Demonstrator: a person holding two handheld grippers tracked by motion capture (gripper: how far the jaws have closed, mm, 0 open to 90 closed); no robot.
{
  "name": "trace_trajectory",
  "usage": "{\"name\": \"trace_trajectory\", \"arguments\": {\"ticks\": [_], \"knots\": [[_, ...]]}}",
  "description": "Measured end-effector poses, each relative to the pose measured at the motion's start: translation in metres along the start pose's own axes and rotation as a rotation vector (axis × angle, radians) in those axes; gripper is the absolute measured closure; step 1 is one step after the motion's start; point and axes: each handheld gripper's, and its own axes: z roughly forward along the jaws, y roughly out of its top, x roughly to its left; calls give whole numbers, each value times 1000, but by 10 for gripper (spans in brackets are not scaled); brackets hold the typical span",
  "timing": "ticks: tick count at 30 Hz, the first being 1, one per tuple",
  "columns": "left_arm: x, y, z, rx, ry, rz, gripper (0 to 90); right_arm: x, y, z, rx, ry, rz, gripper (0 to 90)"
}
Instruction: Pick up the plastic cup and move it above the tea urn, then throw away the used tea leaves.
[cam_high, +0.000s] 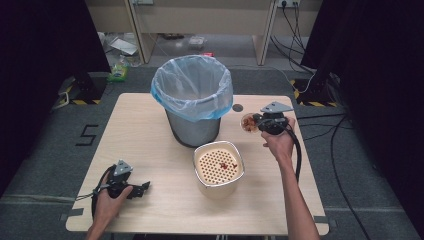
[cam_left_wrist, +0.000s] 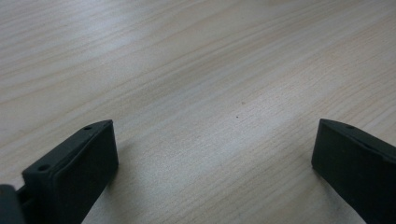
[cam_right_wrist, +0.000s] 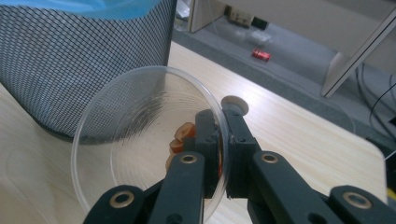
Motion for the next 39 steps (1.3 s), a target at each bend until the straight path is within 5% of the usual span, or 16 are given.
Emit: {"name": "trace_trajectory", "arguments": {"ticks": [10, 19, 35, 39], "knots": [[0, 0, 0, 1, 1, 0, 0, 10, 2, -31, -60, -17, -64, 860], [0, 0, 0, 0, 0, 0, 0, 35, 5, -51, -93, -17, -159, 858], [-1, 0, -1, 0, 5, 2, 0, 103, 1, -82, -272, -117, -420, 861], [-1, 0, -1, 0, 5, 2, 0, 116, -4, -82, -294, -243, -569, 866]]}}
